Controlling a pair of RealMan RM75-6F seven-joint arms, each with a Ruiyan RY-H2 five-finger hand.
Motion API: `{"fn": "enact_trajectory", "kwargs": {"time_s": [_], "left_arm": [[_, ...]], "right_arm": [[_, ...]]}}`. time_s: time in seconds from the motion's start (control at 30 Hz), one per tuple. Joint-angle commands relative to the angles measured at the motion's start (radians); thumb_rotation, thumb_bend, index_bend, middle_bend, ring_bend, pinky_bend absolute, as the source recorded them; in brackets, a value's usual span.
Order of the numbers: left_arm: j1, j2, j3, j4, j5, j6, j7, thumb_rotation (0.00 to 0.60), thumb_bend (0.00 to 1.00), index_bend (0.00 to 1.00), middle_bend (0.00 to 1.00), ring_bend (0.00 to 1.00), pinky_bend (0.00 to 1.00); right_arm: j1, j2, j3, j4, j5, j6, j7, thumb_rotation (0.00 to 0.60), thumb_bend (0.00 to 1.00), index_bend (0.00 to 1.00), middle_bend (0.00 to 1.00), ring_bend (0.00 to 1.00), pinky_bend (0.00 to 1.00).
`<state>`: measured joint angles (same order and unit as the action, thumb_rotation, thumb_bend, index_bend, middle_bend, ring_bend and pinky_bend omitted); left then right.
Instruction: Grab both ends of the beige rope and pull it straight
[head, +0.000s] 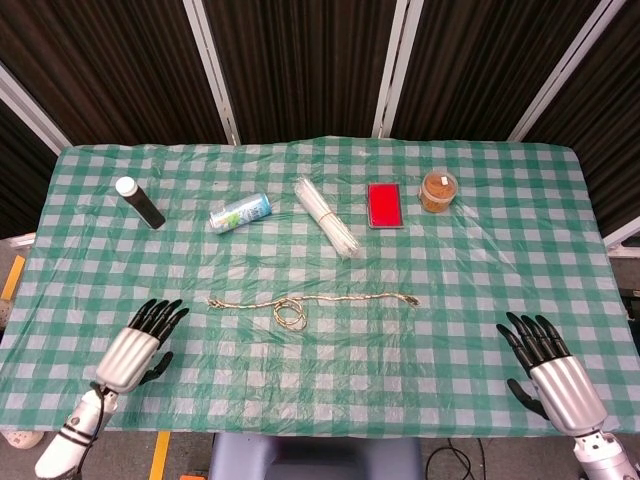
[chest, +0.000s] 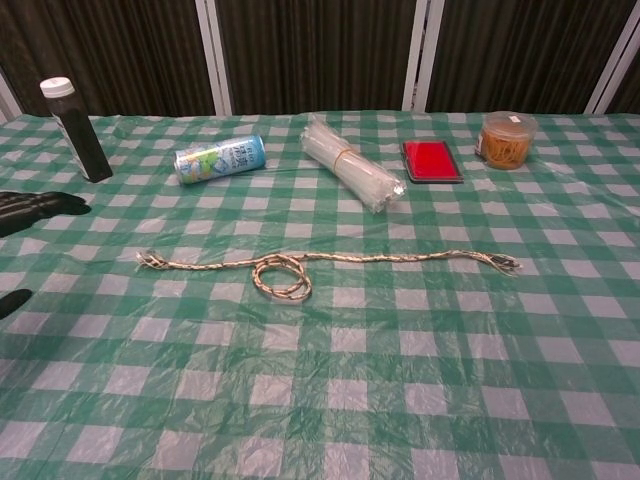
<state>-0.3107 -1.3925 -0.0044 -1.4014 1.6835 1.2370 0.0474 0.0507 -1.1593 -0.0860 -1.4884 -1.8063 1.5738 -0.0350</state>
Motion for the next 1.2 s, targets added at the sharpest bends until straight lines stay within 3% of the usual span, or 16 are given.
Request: {"fn": "enact_trajectory", "kwargs": {"time_s": [0.03, 0.4, 1.2], "left_arm": [[-0.081, -0.06, -0.049, 0.021, -0.07, -0.097, -0.024, 0.6, 0.49, 0.08, 0.0, 0.0, 0.0], [-0.183, -0.209, -0.104, 0.191, -0.164, -0.197, -0.033, 0.6, 0.49, 0.33, 0.0, 0.0, 0.01], [-0.277, -0.402, -0.108, 0.486, -0.2, -0.203, -0.115, 0.6, 0.42, 0.44, 0.05, 0.0, 0.01]], "right_arm": [[0.003, -0.004, 0.005, 0.002, 0.012, -0.01, -0.005, 0.6, 0.39, 0.0, 0.0, 0.0, 0.0], [0.01, -0.006, 0.011, 0.003, 0.037, -0.033, -0.008, 0.6, 0.39, 0.0, 0.0, 0.0, 0.0], [0.017, 0.004, 0.007, -0.007, 0.054, -0.057, -0.005, 0.6, 0.39, 0.0, 0.0, 0.0, 0.0]]}}
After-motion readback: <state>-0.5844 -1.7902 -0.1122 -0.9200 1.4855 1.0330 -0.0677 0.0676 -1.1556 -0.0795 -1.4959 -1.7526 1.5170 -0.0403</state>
